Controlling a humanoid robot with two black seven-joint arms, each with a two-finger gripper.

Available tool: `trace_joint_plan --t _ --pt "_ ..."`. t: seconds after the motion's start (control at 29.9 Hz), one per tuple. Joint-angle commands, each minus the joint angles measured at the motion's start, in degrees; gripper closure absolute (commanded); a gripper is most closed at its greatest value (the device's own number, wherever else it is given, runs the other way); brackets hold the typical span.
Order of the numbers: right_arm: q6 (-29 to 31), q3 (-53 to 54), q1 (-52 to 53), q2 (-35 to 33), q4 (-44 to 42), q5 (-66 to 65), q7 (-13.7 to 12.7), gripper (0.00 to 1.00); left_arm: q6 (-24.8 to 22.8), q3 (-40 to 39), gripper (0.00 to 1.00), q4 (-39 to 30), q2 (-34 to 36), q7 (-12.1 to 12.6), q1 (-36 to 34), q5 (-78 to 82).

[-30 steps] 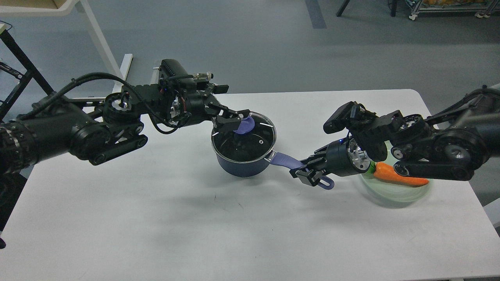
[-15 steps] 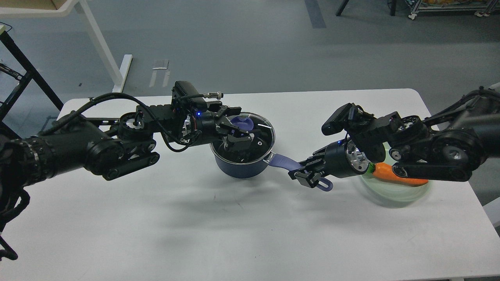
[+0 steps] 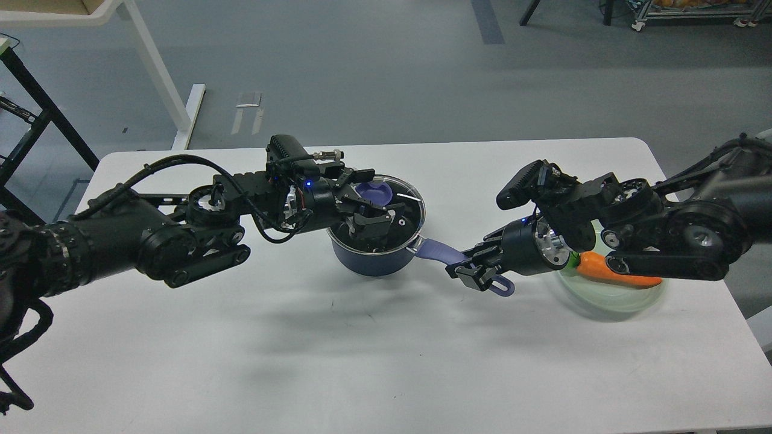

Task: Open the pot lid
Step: 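Close the left gripper on the purple lid knob, then lift the glass lid off the pot with the left gripper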

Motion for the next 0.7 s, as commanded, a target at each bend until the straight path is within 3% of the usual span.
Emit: trace_joint_plan --t 0.0,0.67 --pt "-0.02 0.11 -0.06 0.05 0.08 0.0 0.0 0.77 0.06 -0.43 0.06 -0.28 0.12 -0.01 -0.4 0.01" --pt "-0.02 0.11 -0.23 0.58 -0.01 0.0 0.0 0.77 1.81 -0.52 0.06 -0.02 0.91 0.08 -0.14 -0.08"
